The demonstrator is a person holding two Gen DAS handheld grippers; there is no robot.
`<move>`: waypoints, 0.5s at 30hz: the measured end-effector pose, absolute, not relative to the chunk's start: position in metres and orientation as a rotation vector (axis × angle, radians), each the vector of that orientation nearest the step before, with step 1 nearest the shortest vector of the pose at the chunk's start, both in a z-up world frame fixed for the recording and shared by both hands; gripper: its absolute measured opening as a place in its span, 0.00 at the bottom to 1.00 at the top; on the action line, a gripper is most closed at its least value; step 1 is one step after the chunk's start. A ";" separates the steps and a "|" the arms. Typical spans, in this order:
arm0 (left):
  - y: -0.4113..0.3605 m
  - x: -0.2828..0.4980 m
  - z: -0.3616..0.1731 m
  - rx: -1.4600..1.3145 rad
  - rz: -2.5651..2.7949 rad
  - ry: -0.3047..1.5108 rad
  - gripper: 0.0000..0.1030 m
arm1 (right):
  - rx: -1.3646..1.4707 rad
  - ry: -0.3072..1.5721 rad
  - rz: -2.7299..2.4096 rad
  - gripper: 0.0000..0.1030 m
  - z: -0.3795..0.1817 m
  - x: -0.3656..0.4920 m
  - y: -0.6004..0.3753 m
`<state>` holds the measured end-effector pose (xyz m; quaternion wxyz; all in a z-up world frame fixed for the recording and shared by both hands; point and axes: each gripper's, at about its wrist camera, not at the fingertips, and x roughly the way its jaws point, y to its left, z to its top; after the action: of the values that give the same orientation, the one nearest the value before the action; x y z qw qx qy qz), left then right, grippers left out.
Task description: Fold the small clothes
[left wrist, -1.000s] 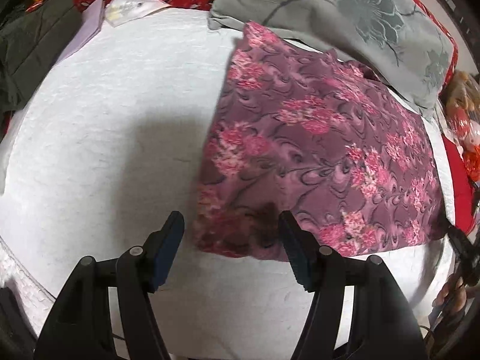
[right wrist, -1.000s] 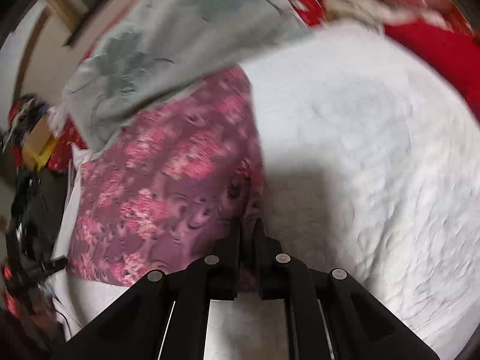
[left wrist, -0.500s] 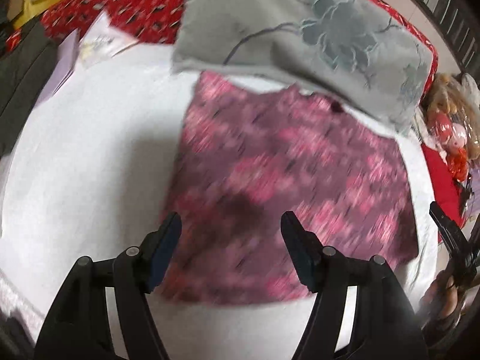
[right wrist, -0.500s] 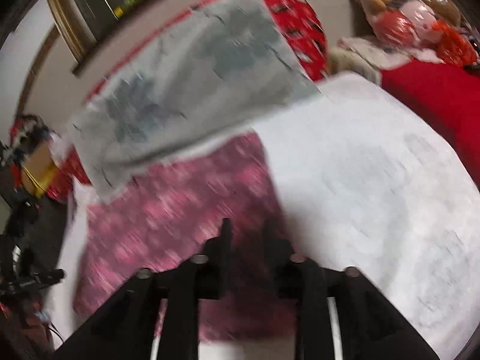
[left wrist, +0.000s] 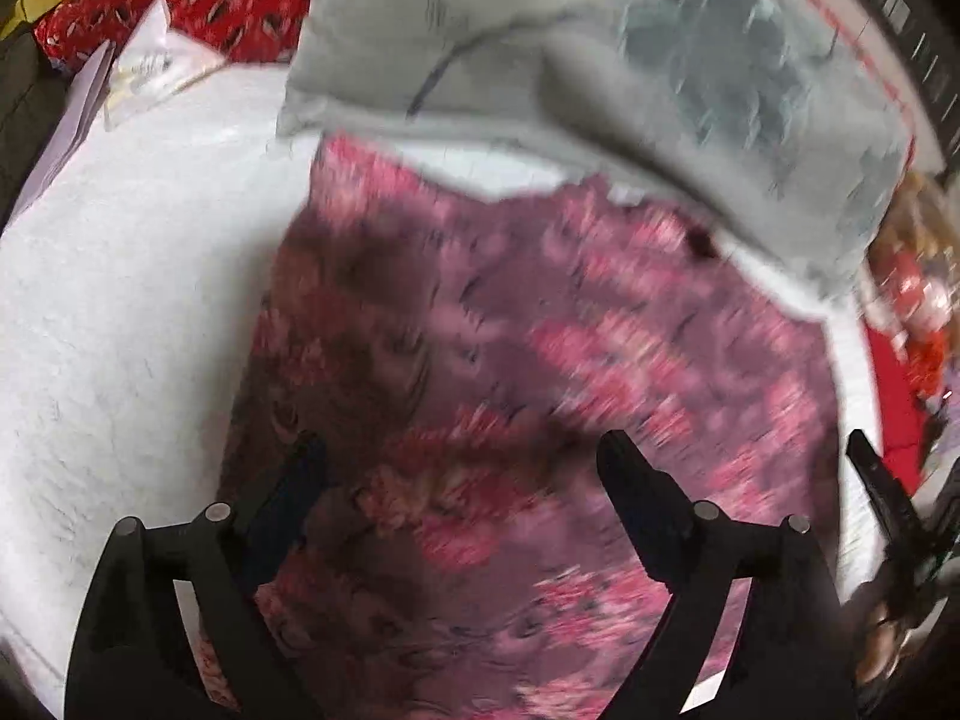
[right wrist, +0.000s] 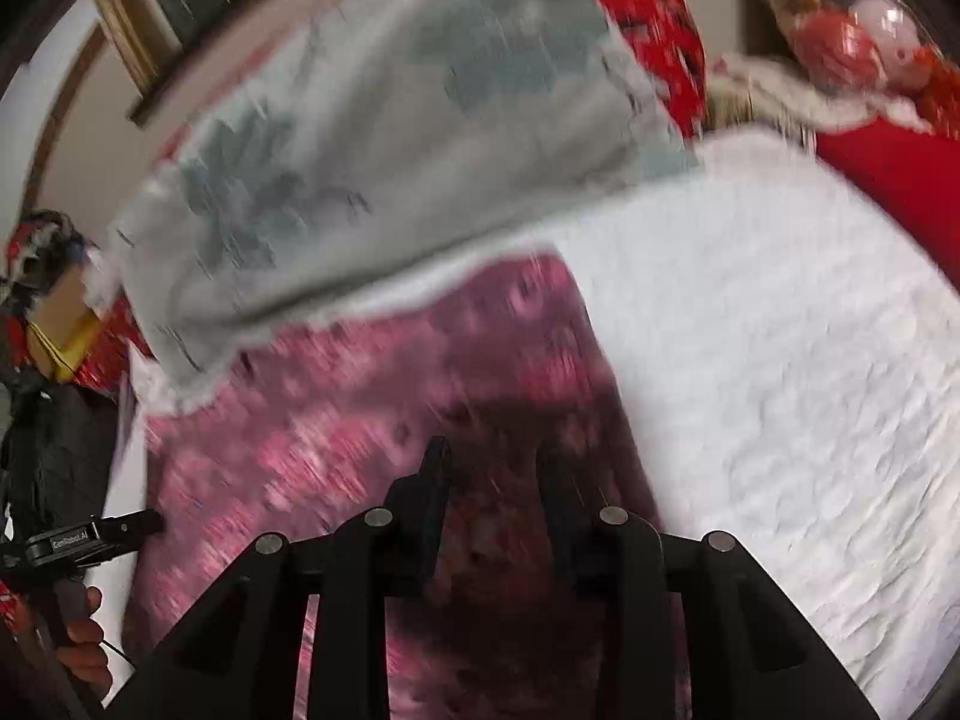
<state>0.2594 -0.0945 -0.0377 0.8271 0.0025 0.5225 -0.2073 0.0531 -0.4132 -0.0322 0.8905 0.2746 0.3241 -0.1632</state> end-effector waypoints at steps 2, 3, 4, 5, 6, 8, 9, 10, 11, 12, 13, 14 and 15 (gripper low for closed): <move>-0.101 0.258 -0.026 0.019 -0.441 1.062 0.89 | 0.581 0.636 -0.333 0.35 -0.024 0.059 -0.418; -0.105 0.259 -0.025 0.038 -0.433 1.047 0.89 | 0.582 0.634 -0.339 0.36 -0.024 0.064 -0.422; -0.111 0.261 -0.028 0.066 -0.419 1.042 0.89 | 0.578 0.637 -0.354 0.36 -0.026 0.069 -0.424; -0.115 0.264 -0.038 0.089 -0.412 1.056 0.89 | 0.578 0.652 -0.361 0.37 -0.031 0.074 -0.425; -0.120 0.269 -0.049 0.115 -0.401 1.087 0.89 | 0.580 0.673 -0.366 0.36 -0.034 0.076 -0.426; -0.127 0.274 -0.073 0.149 -0.386 1.152 0.92 | 0.587 0.792 -0.387 0.36 -0.059 0.088 -0.426; -0.126 0.276 -0.080 0.150 -0.382 1.159 1.00 | 0.581 0.780 -0.386 0.35 -0.061 0.084 -0.426; -0.125 0.275 -0.080 0.148 -0.368 1.142 1.00 | 0.562 0.747 -0.393 0.36 -0.058 0.081 -0.424; -0.124 0.275 -0.081 0.142 -0.366 1.140 1.00 | 0.562 0.761 -0.395 0.36 -0.057 0.082 -0.423; -0.124 0.276 -0.082 0.143 -0.368 1.145 1.00 | 0.560 0.769 -0.399 0.36 -0.056 0.082 -0.421; -0.123 0.276 -0.083 0.131 -0.370 1.145 1.00 | 0.554 0.772 -0.399 0.37 -0.055 0.082 -0.420; -0.121 0.275 -0.083 0.116 -0.370 1.144 1.00 | 0.549 0.777 -0.399 0.37 -0.055 0.082 -0.419; -0.117 0.274 -0.085 0.082 -0.373 1.139 1.00 | 0.546 0.782 -0.399 0.37 -0.055 0.081 -0.419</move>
<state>0.2743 -0.1166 -0.0849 0.8249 0.0384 0.5360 -0.1754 0.0814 -0.4191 -0.0549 0.8693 0.2612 0.3738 -0.1909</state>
